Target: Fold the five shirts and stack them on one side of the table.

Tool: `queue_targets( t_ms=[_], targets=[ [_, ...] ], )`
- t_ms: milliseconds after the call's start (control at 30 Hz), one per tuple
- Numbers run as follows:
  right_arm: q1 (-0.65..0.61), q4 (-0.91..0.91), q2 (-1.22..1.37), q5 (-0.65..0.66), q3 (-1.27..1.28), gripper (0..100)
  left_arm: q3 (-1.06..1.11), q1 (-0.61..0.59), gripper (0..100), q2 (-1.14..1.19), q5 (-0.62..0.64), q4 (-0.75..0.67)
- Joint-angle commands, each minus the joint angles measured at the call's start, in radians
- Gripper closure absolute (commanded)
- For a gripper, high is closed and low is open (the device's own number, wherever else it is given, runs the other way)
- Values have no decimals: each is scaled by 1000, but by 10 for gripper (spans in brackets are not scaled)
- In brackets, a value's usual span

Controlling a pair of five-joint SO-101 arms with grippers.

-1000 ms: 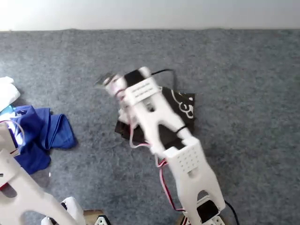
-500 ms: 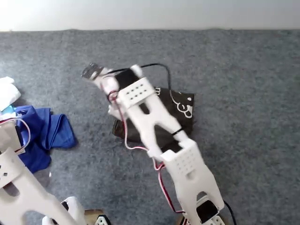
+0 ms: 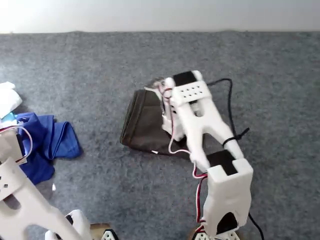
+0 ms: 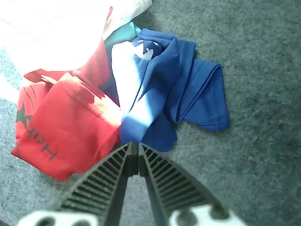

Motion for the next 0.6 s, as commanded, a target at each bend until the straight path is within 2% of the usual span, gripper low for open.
queue_targets(
  t_ms=[0, 167, 367, 567],
  targets=[
    [68, 18, -5, -3, 69, 989, -7, 8, 987, -18, 8, 2],
    [101, 4, 47, -2, 81, 989, -7, 8, 987, -18, 8, 2],
    [97, 41, 12, -5, -66, 989, -5, 8, 987, -18, 8, 2],
    [90, 38, 24, -8, -87, 989, -5, 8, 987, -18, 8, 2]
  ],
)
